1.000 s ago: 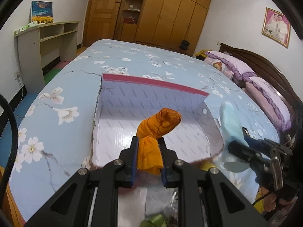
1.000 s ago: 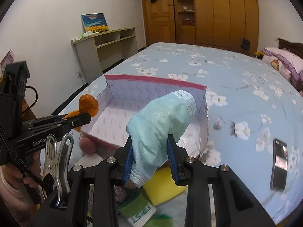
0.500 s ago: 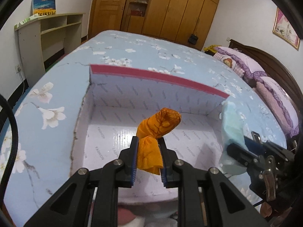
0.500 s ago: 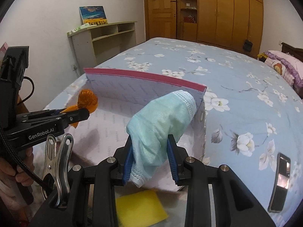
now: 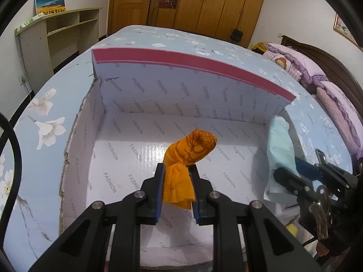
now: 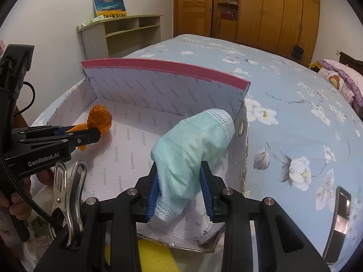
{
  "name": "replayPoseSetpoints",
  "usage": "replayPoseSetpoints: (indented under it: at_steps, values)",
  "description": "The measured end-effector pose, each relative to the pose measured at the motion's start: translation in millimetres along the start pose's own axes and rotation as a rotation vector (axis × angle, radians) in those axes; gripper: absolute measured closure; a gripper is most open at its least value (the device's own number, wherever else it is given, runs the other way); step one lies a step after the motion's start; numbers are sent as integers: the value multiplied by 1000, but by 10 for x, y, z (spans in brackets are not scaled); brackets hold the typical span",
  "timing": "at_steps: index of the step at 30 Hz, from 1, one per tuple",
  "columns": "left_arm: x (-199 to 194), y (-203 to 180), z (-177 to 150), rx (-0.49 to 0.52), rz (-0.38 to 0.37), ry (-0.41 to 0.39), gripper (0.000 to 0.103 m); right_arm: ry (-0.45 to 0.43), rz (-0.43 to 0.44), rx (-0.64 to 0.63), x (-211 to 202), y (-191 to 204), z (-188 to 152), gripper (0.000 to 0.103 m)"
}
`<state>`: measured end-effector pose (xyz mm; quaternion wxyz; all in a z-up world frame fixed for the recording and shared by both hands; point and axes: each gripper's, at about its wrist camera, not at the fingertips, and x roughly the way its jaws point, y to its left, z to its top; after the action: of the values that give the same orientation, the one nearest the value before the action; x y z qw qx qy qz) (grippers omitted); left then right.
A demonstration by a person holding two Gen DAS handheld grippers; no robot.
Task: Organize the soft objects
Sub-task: 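Carry the cloth and mask into the pink box and open both tools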
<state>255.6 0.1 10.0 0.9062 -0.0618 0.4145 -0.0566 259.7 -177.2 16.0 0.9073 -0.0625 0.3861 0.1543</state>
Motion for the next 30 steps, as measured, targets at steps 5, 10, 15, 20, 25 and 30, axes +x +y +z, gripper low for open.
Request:
replayPoseSetpoints:
  at_steps: [5, 10, 15, 20, 25, 30]
  values:
    - [70, -45, 29, -6, 12, 15, 77, 9, 3, 9, 37, -26, -28, 69]
    - [80, -56, 37, -14, 24, 17, 56, 14, 10, 24, 50, -35, -54, 64]
    - [45, -42, 31, -37, 34, 17, 41, -1, -3, 15, 22, -7, -75, 55]
    - [-1, -45, 10, -29, 51, 15, 40, -13, 3, 28, -35, -5, -84, 53]
    - [-98, -82, -2, -14, 54, 2, 40, -37, 22, 57, -129, -23, -76, 48]
    - [-268, -49, -38, -19, 55, -13, 40, -63, 42, 92, -272, -15, -98, 43]
